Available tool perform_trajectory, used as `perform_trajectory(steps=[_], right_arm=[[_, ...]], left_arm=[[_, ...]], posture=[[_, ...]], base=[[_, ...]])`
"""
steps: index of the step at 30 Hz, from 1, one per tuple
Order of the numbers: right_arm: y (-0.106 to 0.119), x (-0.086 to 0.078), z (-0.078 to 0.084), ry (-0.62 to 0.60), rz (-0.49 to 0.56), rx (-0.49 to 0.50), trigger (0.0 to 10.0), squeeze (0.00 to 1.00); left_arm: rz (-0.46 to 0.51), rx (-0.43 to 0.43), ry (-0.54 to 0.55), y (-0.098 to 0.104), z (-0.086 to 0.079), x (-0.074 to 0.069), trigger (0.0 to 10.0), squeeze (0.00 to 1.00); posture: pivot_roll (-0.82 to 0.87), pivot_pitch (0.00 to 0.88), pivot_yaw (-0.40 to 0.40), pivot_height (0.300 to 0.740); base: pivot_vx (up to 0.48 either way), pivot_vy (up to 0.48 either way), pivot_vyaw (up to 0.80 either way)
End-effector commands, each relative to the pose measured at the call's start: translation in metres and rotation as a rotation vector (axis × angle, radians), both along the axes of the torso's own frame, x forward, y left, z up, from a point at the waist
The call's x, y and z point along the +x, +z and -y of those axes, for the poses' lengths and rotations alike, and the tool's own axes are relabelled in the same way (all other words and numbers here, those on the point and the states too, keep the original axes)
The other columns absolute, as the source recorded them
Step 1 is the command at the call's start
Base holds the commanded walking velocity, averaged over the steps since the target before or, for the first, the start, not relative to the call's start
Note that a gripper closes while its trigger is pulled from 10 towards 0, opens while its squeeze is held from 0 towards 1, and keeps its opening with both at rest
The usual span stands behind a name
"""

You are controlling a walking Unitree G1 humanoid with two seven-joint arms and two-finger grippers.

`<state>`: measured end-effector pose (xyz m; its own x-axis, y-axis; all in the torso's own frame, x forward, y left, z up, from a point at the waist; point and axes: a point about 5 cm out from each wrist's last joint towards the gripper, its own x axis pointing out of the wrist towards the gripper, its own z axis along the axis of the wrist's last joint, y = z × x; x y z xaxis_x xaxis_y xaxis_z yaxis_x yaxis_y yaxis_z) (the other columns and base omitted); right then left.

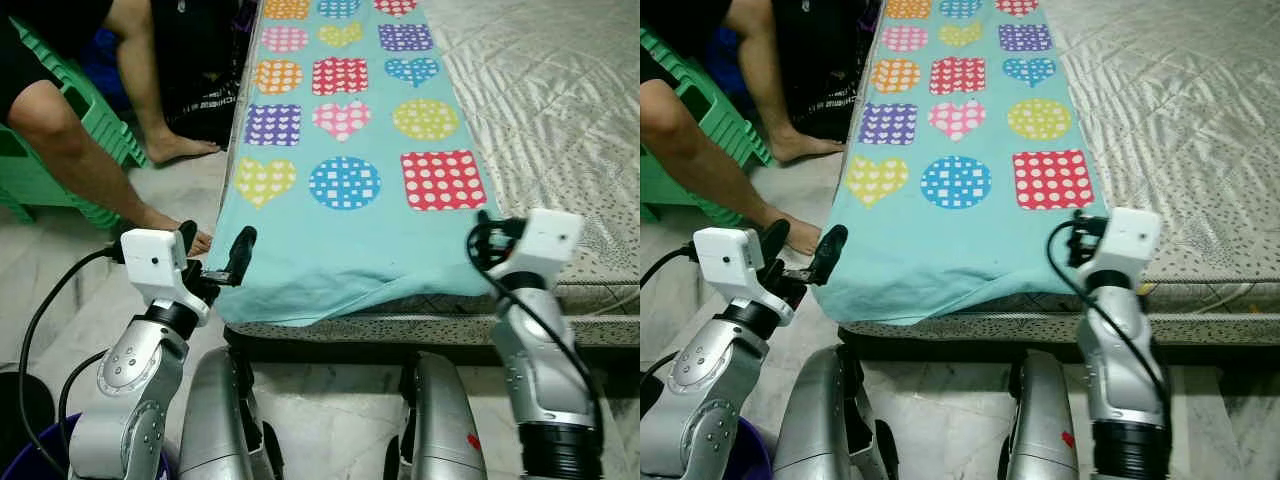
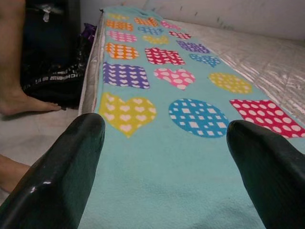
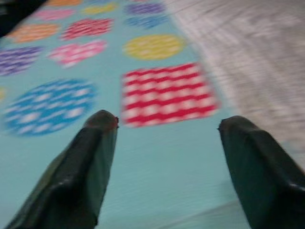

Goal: Clean up the room

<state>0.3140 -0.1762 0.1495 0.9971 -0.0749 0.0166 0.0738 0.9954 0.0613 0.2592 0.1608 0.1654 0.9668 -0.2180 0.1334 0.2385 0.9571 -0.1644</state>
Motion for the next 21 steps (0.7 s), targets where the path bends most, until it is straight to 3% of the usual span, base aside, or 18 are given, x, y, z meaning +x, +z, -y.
perform_trajectory(steps=[1,5,8,12,19,21], right_arm=[[-0.010,0.001,-0.017,0.084,-0.063,-0.022,10.0,1.00],[-0.014,0.003,-0.023,0.082,-0.078,-0.016,10.0,1.00],[-0.027,0.013,-0.039,0.090,-0.151,-0.007,10.0,1.00],[-0.037,0.021,-0.049,0.070,-0.228,-0.007,10.0,1.00],[-0.052,0.028,-0.046,-0.027,-0.348,-0.023,10.0,1.00],[-0.054,0.027,-0.037,-0.070,-0.364,-0.041,10.0,0.80]], left_arm=[[-0.003,0.002,0.017,-0.002,-0.003,0.002,10.0,0.00],[-0.001,-0.001,0.013,-0.002,-0.002,0.003,10.0,0.00],[0.005,-0.011,-0.002,0.000,0.003,0.005,10.0,0.00],[0.004,-0.014,-0.011,-0.001,0.006,0.005,10.0,0.00],[0.000,-0.017,-0.014,-0.002,0.008,0.002,10.0,0.00],[-0.003,-0.016,-0.010,-0.003,0.007,0.001,10.0,0.00]], posture=[[0.00,0.166,0.044,0.518],[-0.01,0.168,0.041,0.518],[0.00,0.170,0.038,0.518],[0.00,0.173,0.034,0.518],[0.01,0.172,0.025,0.518],[0.01,0.172,0.023,0.518]], base=[[0.000,0.000,0.00],[0.000,0.000,0.00],[0.000,0.000,0.00],[0.000,0.000,0.00],[0.000,0.000,0.00],[0.000,0.000,0.00]])
